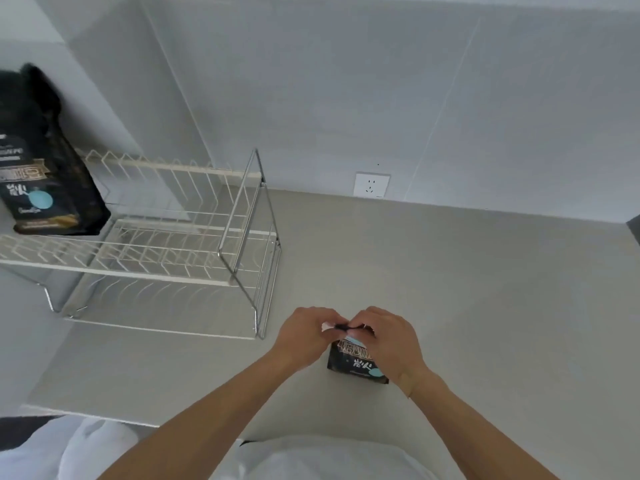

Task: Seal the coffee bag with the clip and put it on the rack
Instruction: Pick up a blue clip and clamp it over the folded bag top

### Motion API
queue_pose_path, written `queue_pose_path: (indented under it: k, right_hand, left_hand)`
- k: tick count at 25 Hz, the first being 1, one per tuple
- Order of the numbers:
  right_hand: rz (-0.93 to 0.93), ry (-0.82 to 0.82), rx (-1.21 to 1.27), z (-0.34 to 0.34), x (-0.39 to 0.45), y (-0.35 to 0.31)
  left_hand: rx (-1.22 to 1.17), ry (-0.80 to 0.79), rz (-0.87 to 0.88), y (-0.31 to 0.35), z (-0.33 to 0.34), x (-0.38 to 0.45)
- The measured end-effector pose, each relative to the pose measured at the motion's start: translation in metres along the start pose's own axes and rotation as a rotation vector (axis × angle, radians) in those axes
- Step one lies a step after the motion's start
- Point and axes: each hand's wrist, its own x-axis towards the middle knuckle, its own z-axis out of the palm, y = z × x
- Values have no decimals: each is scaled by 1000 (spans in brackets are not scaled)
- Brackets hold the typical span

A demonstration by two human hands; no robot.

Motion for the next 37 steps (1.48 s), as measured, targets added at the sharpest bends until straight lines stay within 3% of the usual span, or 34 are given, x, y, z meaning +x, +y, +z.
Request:
queue_pose_path:
  k: [12, 21, 30, 37]
  right_hand:
    - [-7, -8, 45, -5, -9, 1]
    - [3, -25, 135, -8, -12, 4]
    - [-20, -37, 195, -4, -20, 8]
    - [-66, -84, 86, -7, -10, 3]
  left_hand:
    - [14, -23, 39, 3, 3, -3]
    - [408, -124, 147, 11, -4, 3]
    - [608, -64, 294, -3, 6, 0]
    - [680, -83, 361, -3, 4, 5]
